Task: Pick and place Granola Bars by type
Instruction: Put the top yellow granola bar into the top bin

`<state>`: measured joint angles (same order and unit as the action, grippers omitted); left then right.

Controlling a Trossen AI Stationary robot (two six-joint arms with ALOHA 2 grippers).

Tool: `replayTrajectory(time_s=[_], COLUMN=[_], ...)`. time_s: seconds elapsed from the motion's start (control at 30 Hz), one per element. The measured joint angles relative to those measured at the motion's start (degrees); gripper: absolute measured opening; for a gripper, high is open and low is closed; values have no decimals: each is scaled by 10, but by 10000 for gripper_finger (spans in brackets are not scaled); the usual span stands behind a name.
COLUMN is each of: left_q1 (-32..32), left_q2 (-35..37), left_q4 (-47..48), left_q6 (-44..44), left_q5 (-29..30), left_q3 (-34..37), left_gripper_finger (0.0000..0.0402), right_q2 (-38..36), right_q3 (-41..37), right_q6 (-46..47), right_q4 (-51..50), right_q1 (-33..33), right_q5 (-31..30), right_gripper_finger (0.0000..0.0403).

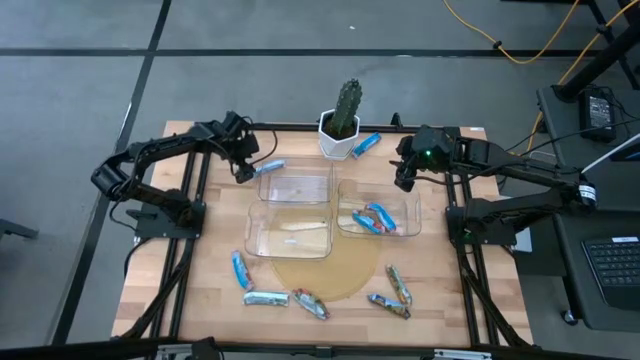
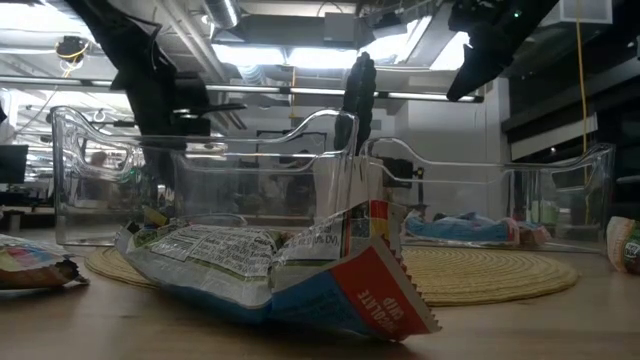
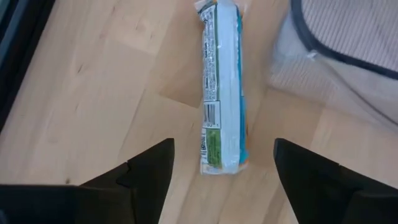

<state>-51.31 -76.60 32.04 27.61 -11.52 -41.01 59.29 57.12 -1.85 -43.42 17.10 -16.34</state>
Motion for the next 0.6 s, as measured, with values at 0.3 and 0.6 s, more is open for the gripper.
replayTrajectory(time_s=[0.3, 0.6], left_q1=[0, 0], left_q2=[0, 0], left_q4=[-32, -94], left_q6=[1, -13], left_q5=[22, 30], left_q3=[45, 71], left_gripper_finger=[267, 267], right_q2=[0, 0], right_q3=[0, 0], right_q6=[0, 0], right_q4=[1, 28], right_q1=[0, 0], right_q5=[0, 0], right_gripper_finger=[194, 194])
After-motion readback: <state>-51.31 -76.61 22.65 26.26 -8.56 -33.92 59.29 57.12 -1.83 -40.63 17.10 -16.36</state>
